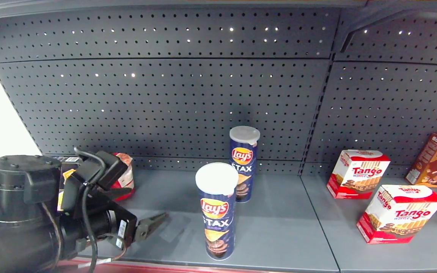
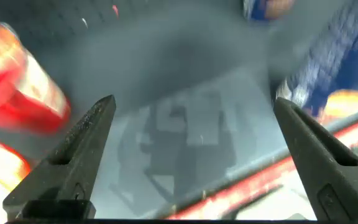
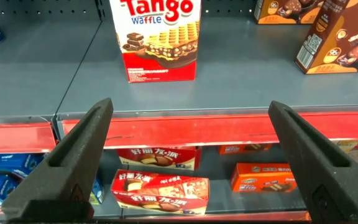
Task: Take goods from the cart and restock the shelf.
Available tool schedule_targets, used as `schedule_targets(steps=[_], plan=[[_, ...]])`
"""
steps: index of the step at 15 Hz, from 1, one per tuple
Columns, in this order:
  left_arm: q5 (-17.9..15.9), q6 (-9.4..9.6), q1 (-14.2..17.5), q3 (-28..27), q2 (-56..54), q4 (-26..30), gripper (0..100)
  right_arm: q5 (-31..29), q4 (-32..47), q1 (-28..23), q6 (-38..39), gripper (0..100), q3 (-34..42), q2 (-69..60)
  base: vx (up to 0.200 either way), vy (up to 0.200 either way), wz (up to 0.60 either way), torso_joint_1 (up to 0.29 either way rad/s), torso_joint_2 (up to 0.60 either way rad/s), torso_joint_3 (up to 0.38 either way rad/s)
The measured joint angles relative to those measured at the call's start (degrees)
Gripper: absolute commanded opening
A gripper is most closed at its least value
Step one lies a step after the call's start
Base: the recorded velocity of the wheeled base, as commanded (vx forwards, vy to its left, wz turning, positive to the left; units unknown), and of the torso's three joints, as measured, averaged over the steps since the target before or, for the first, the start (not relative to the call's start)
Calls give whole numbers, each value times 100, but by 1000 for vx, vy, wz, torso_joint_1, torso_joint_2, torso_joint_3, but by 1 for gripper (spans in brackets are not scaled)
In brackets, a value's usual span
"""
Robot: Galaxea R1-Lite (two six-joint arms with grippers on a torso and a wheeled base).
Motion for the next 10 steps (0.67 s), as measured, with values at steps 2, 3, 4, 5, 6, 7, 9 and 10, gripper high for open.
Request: schedule_targets(steps=[2, 3, 4, 5, 6, 7, 9, 10], plan=[[27, -7, -144, 124, 46, 24, 100, 0, 0, 5, 0, 100, 0, 2, 0, 0, 0, 0, 0, 0], [33, -10, -179, 144, 85, 29, 100, -1, 0, 5, 0, 100, 0, 2, 0, 0, 0, 0, 0, 0], [35, -11, -206, 144, 138, 29, 100, -1, 0, 5, 0, 100, 0, 4, 0, 0, 0, 0, 0, 0], [39, -22, -215, 144, 201, 29, 100, 0, -1, 5, 0, 100, 0, 4, 0, 0, 0, 0, 0, 0], [46, -24, -215, 133, 282, 29, 100, -1, 0, 5, 0, 100, 0, 2, 0, 0, 0, 0, 0, 0], [104, -32, -215, 121, 372, 27, 100, 0, -1, 0, 0, 100, 0, 4, 0, 0, 0, 0, 0, 0], [252, -32, -212, 89, 551, 27, 100, -1, -4, 0, 0, 100, 0, 4, 0, 0, 0, 0, 0, 0], [266, -33, -228, 77, 634, 21, 100, -1, -1, 2, 0, 100, 0, 4, 0, 0, 0, 0, 0, 0]])
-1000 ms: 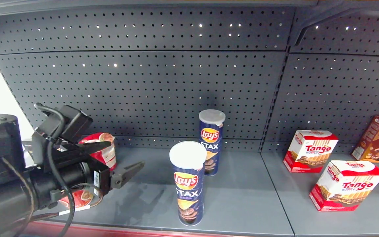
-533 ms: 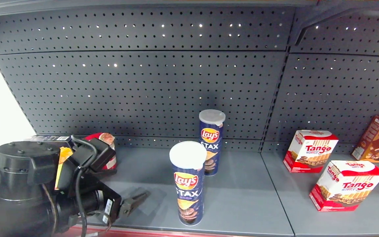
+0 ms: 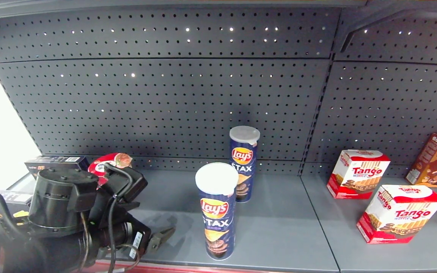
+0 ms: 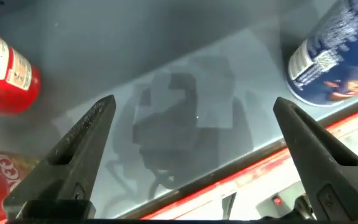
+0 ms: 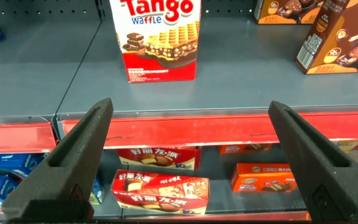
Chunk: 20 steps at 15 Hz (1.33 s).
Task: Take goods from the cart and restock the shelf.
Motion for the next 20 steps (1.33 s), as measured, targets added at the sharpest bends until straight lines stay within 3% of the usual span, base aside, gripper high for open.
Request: schedule_targets(steps=[2, 5, 14, 18, 20], plan=[[35, -54, -72, -46, 160, -13, 100, 0, 1, 2, 2, 100, 0, 0, 0, 0, 0, 0, 0, 0], [110, -335, -284, -254, 433, -43, 100, 1, 0, -2, 0, 100, 0, 5, 0, 0, 0, 0, 0, 0], [132, -373, -544, -675, 974, -49, 100, 1, 1, 2, 0, 100, 0, 7, 0, 0, 0, 0, 0, 0], [255, -645, -775, -780, 1064, -13, 100, 1, 1, -2, 0, 100, 0, 7, 0, 0, 0, 0, 0, 0], [276, -685, -891, -807, 1112, -10, 100, 0, 0, -2, 0, 100, 0, 7, 0, 0, 0, 0, 0, 0]])
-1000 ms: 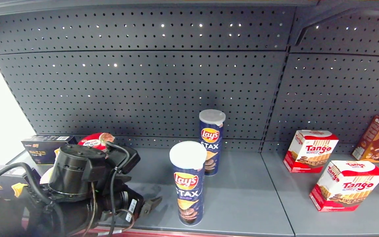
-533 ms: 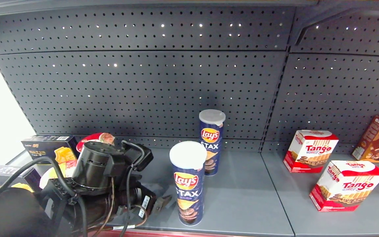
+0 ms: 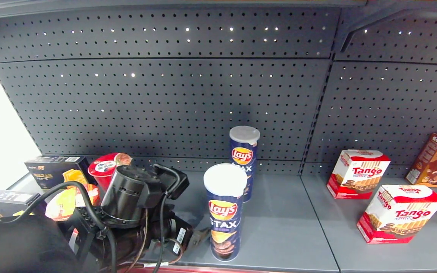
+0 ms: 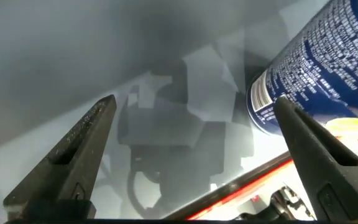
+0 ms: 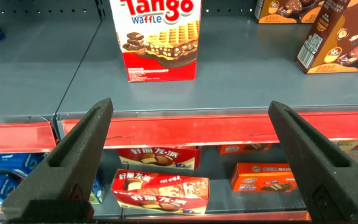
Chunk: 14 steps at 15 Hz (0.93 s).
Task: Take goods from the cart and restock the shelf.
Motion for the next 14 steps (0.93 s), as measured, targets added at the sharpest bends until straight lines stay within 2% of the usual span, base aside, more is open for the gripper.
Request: schedule_targets(steps=[9, 12, 14], plan=[[48, -11, -144, -162, 149, 7, 100, 1, 1, 5, 2, 100, 0, 0, 0, 0, 0, 0, 0, 0], [100, -128, -232, -201, 173, 7, 100, 1, 1, 0, 0, 100, 0, 0, 0, 0, 0, 0, 0, 0], [113, -143, -278, -227, 204, 10, 100, 0, 1, 2, 0, 100, 0, 0, 0, 0, 0, 0, 0, 0]])
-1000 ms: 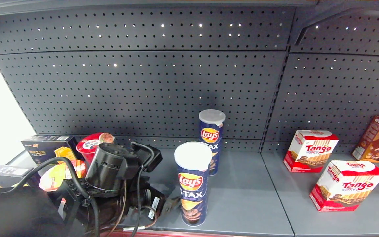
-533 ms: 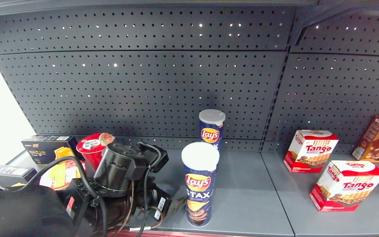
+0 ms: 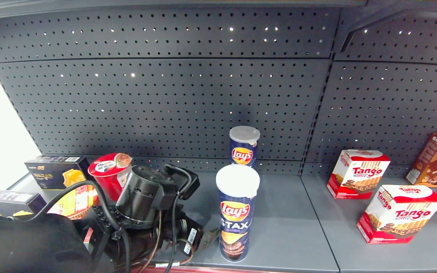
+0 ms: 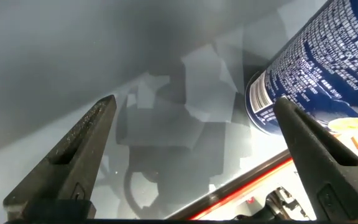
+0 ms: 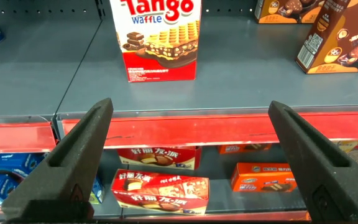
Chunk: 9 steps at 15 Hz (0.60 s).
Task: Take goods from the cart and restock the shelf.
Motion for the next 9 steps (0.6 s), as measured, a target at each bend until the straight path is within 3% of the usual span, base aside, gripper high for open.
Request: schedule_targets(steps=[9], plan=[[5, -73, -161, -110, 116, -2, 100, 0, 0, -2, 0, 100, 0, 0, 0, 0, 0, 0, 0, 0]])
